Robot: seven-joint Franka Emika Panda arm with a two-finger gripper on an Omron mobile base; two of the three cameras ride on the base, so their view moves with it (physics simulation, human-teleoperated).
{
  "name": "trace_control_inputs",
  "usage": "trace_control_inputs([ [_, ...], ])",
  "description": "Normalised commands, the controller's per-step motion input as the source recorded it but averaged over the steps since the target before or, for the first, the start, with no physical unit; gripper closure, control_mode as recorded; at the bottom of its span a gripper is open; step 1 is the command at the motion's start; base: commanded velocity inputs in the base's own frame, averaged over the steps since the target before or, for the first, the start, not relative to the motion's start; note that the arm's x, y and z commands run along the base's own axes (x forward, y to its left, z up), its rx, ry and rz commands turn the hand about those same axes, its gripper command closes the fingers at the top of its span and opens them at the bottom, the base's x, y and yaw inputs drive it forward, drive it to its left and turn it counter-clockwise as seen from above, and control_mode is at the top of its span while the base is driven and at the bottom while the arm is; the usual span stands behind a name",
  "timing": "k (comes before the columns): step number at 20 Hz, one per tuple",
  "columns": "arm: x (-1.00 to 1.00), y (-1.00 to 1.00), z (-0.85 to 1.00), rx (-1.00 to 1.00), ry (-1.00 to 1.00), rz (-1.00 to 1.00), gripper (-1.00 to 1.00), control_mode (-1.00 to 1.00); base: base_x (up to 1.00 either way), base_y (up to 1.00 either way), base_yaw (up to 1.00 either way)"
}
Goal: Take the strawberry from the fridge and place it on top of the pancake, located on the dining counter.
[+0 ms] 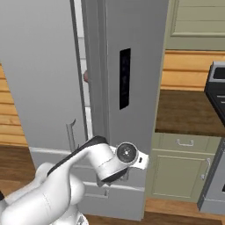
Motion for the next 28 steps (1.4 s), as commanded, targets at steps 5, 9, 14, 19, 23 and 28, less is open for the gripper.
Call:
trace_control_inputs([
  [5,-0.46,-0.13,0.99,0.0,-0.01,0.01,-1.0,-1.0,0.0,0.0,0.0],
  [9,-0.81,0.04,0.85,0.0,0.01,0.0,-1.0,-1.0,0.0,0.0,0.0],
  [14,-0.67,0.88,0.74,-0.2,0.09,-0.01,-1.0,-1.0,0.0,0.0,0.0],
  [19,-0.37,1.0,1.0,-0.6,0.04,-0.02,-1.0,-1.0,0.0,0.0,0.0],
  [23,0.23,1.0,0.82,-0.7,0.34,0.03,-1.0,-1.0,0.0,0.0,0.0],
  [28,0.59,0.8,0.23,-0.58,0.44,0.21,-1.0,-1.0,0.0,0.0,0.0],
])
